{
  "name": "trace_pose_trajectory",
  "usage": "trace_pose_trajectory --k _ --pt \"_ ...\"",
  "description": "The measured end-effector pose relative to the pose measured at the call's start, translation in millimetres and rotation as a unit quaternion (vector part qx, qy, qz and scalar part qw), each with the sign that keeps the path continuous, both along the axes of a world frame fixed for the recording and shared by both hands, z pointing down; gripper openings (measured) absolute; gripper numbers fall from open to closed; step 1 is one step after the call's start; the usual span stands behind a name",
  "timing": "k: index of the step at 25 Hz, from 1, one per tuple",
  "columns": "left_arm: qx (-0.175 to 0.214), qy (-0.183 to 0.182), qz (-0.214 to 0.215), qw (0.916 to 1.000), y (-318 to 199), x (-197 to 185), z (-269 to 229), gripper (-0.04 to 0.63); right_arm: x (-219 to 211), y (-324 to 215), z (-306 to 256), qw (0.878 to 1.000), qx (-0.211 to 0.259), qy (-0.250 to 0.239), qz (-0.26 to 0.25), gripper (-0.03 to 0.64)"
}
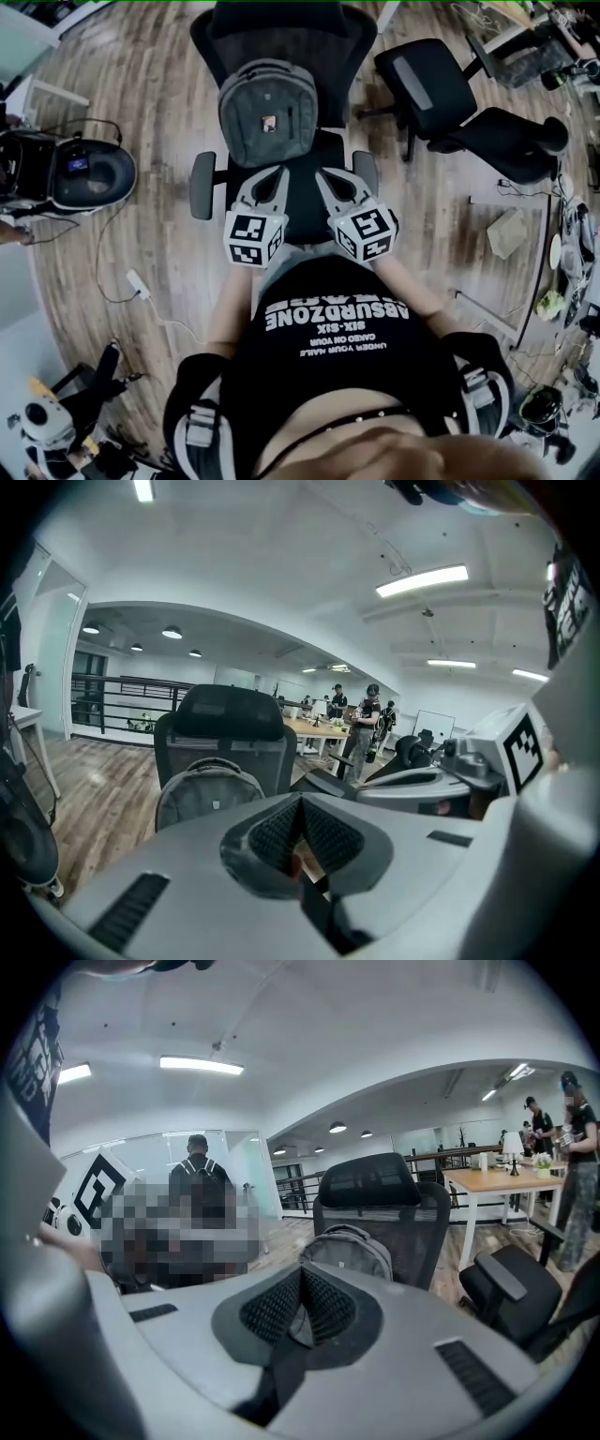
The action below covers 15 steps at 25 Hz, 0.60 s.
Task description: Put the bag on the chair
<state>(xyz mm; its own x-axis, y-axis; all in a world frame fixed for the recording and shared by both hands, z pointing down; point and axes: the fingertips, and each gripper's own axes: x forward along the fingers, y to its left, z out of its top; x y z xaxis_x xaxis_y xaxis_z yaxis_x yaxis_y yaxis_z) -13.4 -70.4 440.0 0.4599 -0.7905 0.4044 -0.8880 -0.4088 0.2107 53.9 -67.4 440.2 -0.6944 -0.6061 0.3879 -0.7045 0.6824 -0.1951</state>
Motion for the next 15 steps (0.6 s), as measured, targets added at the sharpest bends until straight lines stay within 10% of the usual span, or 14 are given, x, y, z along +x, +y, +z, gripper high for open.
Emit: trace_pose_trajectory --k 15 --pt "-0.027 -0.008 0.005 0.9996 30.0 18.6 8.2 0.017 7.2 24.8 2.5 1.0 -0.003 0.011 -0.006 0.015"
